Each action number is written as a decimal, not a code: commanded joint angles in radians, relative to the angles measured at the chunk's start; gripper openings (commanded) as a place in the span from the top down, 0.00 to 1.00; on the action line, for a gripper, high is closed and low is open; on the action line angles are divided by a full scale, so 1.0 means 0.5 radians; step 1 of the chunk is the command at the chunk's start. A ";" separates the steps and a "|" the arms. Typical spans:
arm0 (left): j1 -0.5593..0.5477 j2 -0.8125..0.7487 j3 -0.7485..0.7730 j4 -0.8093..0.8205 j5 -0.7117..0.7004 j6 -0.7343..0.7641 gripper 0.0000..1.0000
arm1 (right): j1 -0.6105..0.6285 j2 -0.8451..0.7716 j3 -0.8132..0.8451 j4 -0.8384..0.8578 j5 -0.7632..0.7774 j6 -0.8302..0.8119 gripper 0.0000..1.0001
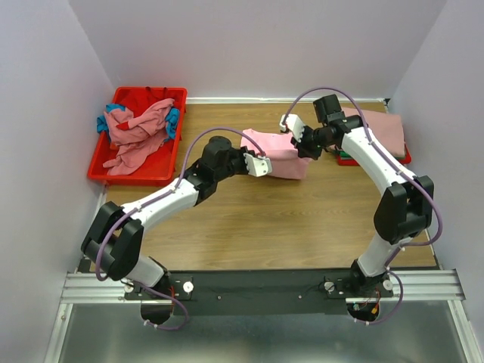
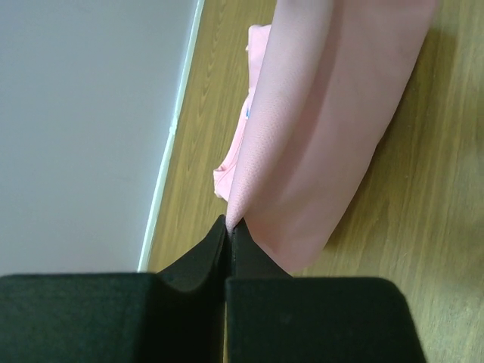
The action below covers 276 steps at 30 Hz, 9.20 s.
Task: Fold and stack the t-shirts
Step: Fold the tshirt, then neatly place the folded tshirt to the corner
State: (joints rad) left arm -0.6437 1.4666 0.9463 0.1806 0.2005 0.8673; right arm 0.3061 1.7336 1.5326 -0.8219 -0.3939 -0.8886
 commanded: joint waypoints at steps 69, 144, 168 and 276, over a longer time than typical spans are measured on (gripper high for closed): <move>0.180 0.104 -0.343 0.090 0.194 -0.504 1.00 | -0.011 0.524 0.233 0.005 -0.363 0.065 0.99; 0.450 -1.261 -0.468 -0.358 -0.454 -1.728 0.06 | -0.164 0.898 0.266 0.798 -0.341 1.572 0.06; 0.450 -1.844 -0.681 -0.297 -0.125 -1.790 0.06 | -0.045 1.291 0.325 0.539 -0.728 1.753 0.39; 0.435 -1.862 -0.708 -0.254 -0.073 -1.756 0.08 | -0.922 0.521 1.334 0.039 0.456 1.145 1.00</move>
State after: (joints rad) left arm -0.4248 0.5396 0.6033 0.0296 0.1452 -0.0227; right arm -0.1394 1.9537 2.1586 -0.8093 -0.2352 -0.2756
